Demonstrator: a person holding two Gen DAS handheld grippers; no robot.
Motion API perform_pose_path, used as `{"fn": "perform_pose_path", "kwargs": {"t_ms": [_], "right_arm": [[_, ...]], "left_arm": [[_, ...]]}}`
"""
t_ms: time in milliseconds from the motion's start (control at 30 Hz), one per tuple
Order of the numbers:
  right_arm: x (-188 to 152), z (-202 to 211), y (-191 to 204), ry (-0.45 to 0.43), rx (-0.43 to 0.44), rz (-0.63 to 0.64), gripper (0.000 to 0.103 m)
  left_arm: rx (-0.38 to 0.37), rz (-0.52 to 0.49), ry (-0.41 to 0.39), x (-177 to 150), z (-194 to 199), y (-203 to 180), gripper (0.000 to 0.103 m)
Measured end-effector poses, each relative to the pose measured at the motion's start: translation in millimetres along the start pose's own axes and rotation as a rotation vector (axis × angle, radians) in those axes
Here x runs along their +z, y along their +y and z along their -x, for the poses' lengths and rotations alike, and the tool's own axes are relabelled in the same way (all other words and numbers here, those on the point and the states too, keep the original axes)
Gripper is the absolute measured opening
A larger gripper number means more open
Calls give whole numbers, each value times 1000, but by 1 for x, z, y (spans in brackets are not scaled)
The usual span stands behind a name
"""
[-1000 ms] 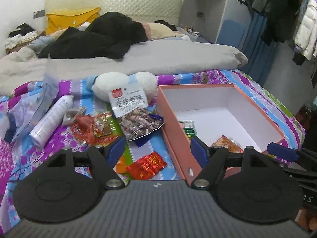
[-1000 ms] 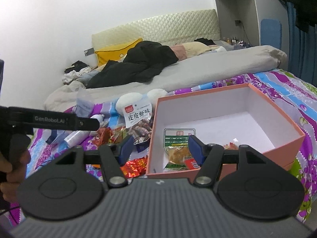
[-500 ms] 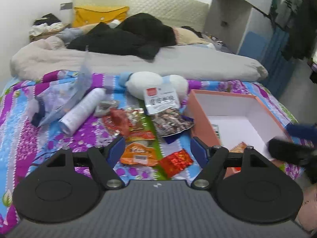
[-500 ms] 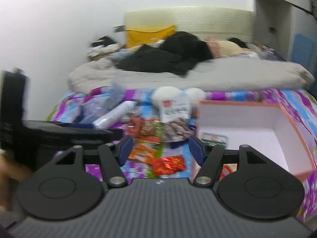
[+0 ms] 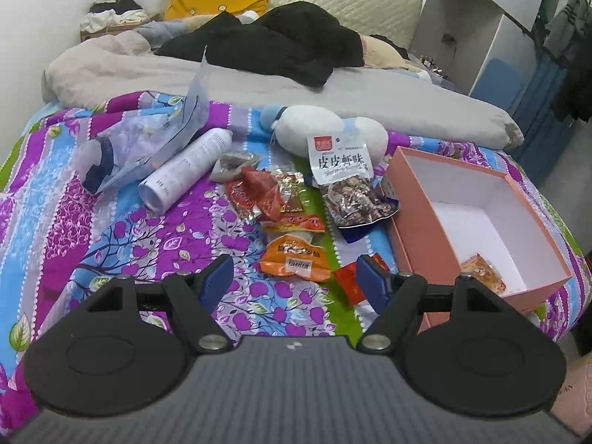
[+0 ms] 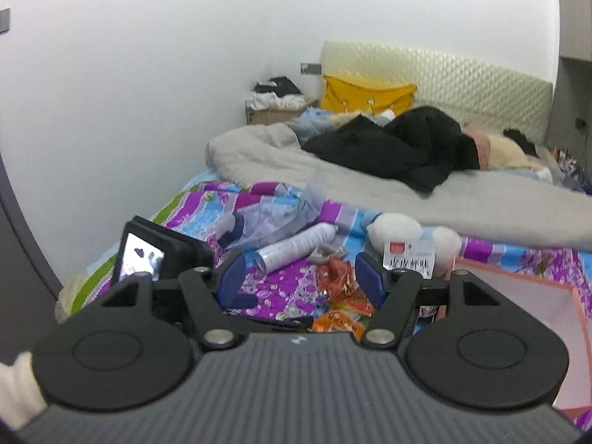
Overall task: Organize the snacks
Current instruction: 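Withdraw both tools from the pink box back over the snacks, then grasp the red candy packet with the right tool while the left tool grasps the red bag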
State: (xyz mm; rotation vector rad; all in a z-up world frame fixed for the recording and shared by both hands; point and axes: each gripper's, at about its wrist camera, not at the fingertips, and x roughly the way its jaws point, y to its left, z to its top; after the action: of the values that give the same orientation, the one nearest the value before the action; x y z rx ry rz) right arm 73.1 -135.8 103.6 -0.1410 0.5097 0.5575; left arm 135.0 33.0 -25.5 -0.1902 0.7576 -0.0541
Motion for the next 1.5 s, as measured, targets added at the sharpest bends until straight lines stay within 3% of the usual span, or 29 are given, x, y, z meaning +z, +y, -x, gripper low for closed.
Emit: {"fn": "perform_pose_path", "kwargs": {"t_ms": [333, 467, 567, 800, 933, 967, 1067, 1500], "right_arm": [[-7, -18, 1, 1, -75, 18, 68], [-8, -34, -5, 48, -67, -10, 68], [-6, -33, 3, 3, -74, 27, 68], [3, -37, 15, -3, -11, 33, 68], [2, -50, 13, -13, -62, 50, 68], [-1, -56, 15, -1, -81, 77, 68], [-3, -69, 8, 78, -23, 35, 68], [-8, -75, -1, 102, -20, -12, 68]], "left_arm": [[6, 42, 38, -3, -27, 17, 77], [3, 38, 47, -3, -38, 19, 77], [11, 59, 60, -4, -47, 24, 77], [11, 83, 69, -4, -56, 32, 77], [1, 64, 66, -4, -58, 30, 77], [3, 60, 66, -3, -58, 29, 77], [-1, 60, 69, -3, -60, 30, 77], [-5, 48, 73, 1, -84, 33, 77]]}}
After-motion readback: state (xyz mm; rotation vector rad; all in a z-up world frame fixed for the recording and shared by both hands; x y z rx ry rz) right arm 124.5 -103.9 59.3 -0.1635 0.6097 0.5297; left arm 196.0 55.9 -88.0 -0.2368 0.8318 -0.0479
